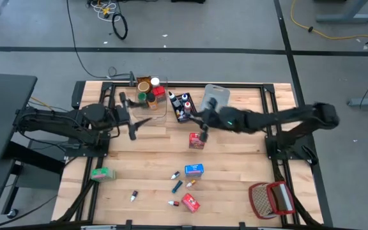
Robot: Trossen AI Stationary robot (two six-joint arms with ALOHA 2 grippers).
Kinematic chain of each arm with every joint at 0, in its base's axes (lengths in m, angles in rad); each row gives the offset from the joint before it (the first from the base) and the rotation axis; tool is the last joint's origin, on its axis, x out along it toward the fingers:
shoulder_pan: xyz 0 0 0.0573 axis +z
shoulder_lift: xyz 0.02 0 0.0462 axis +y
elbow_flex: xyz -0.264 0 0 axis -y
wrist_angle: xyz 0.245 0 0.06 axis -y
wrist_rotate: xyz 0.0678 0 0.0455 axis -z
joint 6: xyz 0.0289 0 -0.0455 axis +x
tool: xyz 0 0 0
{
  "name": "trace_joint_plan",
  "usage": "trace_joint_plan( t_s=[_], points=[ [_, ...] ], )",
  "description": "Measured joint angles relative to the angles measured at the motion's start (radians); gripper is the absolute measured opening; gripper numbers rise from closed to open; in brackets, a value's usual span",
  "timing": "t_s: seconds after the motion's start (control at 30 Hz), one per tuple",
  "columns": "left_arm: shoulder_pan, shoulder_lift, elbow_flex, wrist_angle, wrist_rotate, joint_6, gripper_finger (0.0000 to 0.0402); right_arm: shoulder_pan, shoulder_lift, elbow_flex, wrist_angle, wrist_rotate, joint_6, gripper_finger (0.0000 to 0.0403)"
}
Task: Pick & Place Kitchen Items
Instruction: Put the right black food coloring bottle into the black bin
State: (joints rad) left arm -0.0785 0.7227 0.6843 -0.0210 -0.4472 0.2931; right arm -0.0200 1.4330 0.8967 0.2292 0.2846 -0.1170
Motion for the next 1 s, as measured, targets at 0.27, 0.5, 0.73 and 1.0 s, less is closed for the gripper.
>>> trace_joint_plan(
  t_s=[0.27,0.5,0.73,1.0],
  points=[
    [0.000,0.001,0.001,-0.020,-0.114,0.050,0.0263,-0.190,0.301,0.363,-0.395,-0.115,-0.032,0.0079],
    [0.000,0.001,0.002,-0.035,-0.114,0.047,0.0263,-0.235,0.454,0.509,-0.502,-0.262,-0.015,0.0079],
    [0.000,0.001,0.002,-0.043,-0.126,0.032,0.0263,-0.242,0.479,0.513,-0.584,-0.236,0.031,0.0080],
    [0.000,0.001,0.002,-0.041,-0.140,-0.002,0.0263,-0.245,0.493,0.512,-0.670,-0.188,0.032,0.0081]
  ],
)
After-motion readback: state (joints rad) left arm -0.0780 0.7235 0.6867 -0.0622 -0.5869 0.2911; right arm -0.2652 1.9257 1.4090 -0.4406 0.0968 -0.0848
